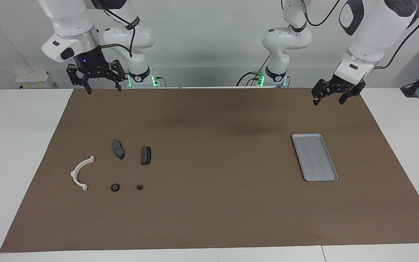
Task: Pick bearing gear from pile to tray
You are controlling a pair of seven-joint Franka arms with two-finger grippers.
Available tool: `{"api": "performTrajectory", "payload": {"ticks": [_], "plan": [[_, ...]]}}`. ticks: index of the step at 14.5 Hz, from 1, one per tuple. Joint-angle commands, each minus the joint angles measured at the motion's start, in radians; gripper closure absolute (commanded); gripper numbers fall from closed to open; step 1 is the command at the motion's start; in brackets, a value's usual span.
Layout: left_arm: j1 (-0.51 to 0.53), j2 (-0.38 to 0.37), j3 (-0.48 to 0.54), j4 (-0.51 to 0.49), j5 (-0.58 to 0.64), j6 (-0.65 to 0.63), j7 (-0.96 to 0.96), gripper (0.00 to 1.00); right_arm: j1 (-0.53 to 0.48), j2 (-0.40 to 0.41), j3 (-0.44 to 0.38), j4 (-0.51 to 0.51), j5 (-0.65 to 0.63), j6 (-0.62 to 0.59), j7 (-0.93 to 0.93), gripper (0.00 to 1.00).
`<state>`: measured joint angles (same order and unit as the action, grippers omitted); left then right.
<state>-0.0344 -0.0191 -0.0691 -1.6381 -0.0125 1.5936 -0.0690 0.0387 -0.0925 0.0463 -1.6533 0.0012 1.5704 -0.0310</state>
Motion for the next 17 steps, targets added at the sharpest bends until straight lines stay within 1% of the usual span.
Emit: {"api": "performTrajectory", "payload": {"ticks": [1,3,6,11,15,17], "plan": [[-0.006,-0.018,0.005,-0.009,0.017,-0.015,0.011,0.0,0.001,0.008,0.001,-0.088,0.028,0.089,0.026,0.0],[-0.006,-0.018,0.005,-0.009,0.017,-0.015,0.011,0.0,0.036,0.057,0.001,-0.097,0.028,0.118,0.084,0.0],[-0.006,-0.018,0.005,-0.009,0.017,-0.015,0.011,0.0,0.041,0.152,0.003,-0.097,0.022,0.198,0.143,0.0],[-0.006,-0.018,0.003,-0.009,0.017,-0.015,0.009,0.0,0.064,0.35,0.001,-0.088,-0.032,0.387,0.244,0.0],[-0.006,-0.018,0.005,-0.009,0.017,-0.015,0.011,0.0,0.072,0.476,0.001,-0.079,-0.076,0.535,0.298,0.0],[-0.006,-0.018,0.005,-0.009,0.017,-0.015,0.009,0.0,0.07,0.552,0.0,-0.021,-0.092,0.545,0.302,0.0]]}}
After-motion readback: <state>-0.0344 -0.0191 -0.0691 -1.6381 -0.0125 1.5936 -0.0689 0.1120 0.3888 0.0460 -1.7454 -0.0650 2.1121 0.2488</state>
